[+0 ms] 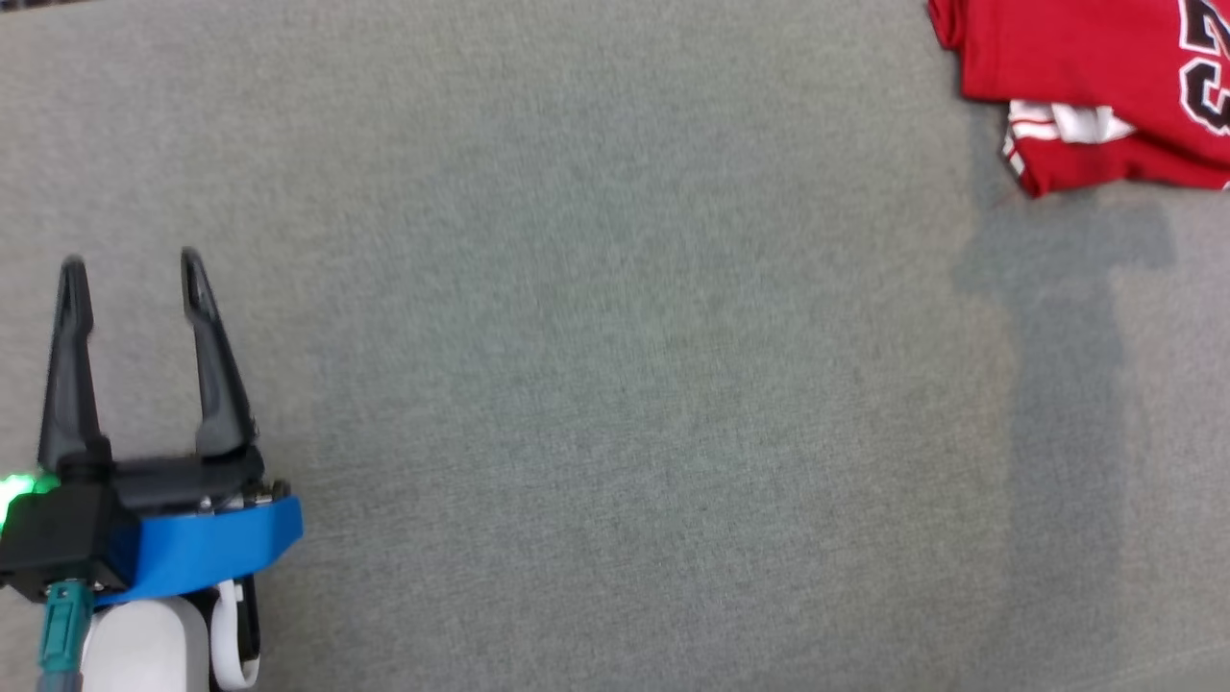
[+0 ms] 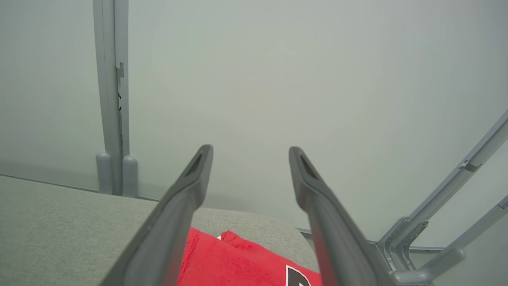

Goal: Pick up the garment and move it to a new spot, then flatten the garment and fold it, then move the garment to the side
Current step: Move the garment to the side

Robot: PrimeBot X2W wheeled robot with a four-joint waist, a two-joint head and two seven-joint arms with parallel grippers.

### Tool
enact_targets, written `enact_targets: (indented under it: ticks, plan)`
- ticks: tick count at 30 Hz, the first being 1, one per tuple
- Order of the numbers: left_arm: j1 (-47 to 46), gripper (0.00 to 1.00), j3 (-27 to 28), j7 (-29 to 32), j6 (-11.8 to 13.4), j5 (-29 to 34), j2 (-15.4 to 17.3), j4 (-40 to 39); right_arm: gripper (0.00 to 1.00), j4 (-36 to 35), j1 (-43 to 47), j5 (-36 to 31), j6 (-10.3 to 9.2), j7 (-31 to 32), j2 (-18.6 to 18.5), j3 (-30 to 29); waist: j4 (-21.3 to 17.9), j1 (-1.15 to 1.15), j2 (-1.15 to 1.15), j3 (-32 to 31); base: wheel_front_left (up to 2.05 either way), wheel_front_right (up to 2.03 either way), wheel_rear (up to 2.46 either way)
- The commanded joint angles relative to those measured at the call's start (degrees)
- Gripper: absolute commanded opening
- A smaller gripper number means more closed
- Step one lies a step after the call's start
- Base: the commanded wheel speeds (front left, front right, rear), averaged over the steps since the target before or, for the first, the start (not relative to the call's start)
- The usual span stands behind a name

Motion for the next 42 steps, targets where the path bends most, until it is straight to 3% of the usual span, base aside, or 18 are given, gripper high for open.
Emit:
enact_targets:
  ticks: [1, 9, 15, 24, 42]
  plan:
    - [1.2, 1.00, 0.7, 0.0, 0.2, -0.5, -0.3, 0.5, 1.00, -2.5, 3.8, -1.0, 0.01, -0.2, 1.8, -1.5, -0.7, 0.01, 0.01, -2.6, 0.00, 0.00, 0.00]
    - [7.0, 1.00, 2.0, 0.0, 0.2, -1.8, -2.2, 3.5, 1.00, -15.5, 21.3, -4.0, 0.01, -0.2, 11.3, -6.1, 1.8, 0.01, 0.01, -9.8, 0.00, 0.00, 0.00]
    - [9.1, 1.00, 2.1, 0.0, -0.7, -2.5, -3.2, 6.4, 1.00, -20.9, 33.6, -3.4, 0.02, -0.2, 16.0, -7.8, 4.1, 0.01, 0.01, -14.1, 0.00, 0.00, 0.00]
    - [10.4, 1.00, 2.2, 0.0, -2.1, -1.7, -3.8, 9.7, 1.00, -27.8, 46.9, -6.0, 0.01, -0.2, 21.2, -9.5, 6.6, 0.01, 0.01, -17.0, 0.00, 0.00, 0.00]
    - [10.7, 1.00, 0.9, 0.0, -3.3, -0.7, -4.5, 13.8, 1.00, -32.8, 58.0, -11.0, 0.01, -0.2, 26.7, -12.9, 9.6, 0.01, 0.01, -20.1, 0.00, 0.00, 0.00]
